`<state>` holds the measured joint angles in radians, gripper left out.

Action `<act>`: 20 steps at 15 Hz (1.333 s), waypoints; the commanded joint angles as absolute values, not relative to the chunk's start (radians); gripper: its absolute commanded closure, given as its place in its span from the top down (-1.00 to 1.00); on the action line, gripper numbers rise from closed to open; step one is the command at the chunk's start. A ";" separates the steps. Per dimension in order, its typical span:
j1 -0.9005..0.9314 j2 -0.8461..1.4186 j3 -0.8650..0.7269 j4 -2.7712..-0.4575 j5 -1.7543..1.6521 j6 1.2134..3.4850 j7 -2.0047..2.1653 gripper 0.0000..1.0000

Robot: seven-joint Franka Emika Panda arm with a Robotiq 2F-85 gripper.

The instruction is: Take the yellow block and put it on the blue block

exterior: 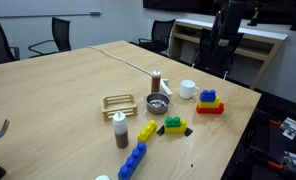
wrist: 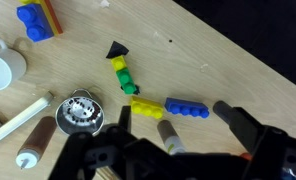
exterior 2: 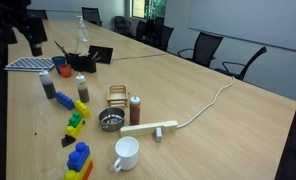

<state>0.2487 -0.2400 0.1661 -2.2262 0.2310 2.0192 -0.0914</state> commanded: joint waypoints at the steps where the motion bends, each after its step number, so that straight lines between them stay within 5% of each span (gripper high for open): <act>1: 0.253 -0.124 0.192 -2.152 0.205 2.030 -0.151 1.00; 12: 0.252 -0.109 0.203 -2.158 0.215 2.067 -0.137 1.00; 20: 0.294 0.172 0.277 -2.129 0.137 2.316 -0.340 1.00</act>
